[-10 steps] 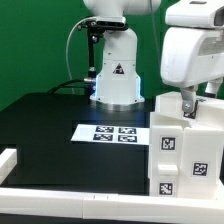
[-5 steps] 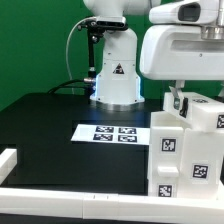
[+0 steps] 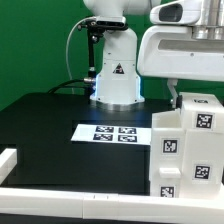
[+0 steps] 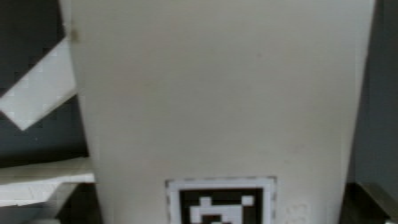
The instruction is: Assemble cabinet
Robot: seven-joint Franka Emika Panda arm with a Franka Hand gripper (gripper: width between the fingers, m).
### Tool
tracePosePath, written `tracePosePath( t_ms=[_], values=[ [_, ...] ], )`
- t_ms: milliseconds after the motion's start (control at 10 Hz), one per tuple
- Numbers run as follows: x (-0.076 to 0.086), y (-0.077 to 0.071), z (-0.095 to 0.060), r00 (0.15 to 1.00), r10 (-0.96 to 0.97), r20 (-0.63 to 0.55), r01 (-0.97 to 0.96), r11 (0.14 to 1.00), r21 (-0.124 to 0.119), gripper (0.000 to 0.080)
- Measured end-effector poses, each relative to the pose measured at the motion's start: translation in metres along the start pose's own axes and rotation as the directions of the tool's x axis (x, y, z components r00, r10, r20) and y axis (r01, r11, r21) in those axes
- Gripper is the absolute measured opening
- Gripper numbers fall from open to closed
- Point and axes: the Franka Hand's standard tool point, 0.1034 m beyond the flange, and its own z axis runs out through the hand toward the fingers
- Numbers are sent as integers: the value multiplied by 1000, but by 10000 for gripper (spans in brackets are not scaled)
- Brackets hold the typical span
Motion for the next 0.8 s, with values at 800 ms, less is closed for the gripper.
tracePosePath(
  t_ms=[800],
  values=[
    [6,-3,-46,999,-36,25,36,999,10,796]
  ],
)
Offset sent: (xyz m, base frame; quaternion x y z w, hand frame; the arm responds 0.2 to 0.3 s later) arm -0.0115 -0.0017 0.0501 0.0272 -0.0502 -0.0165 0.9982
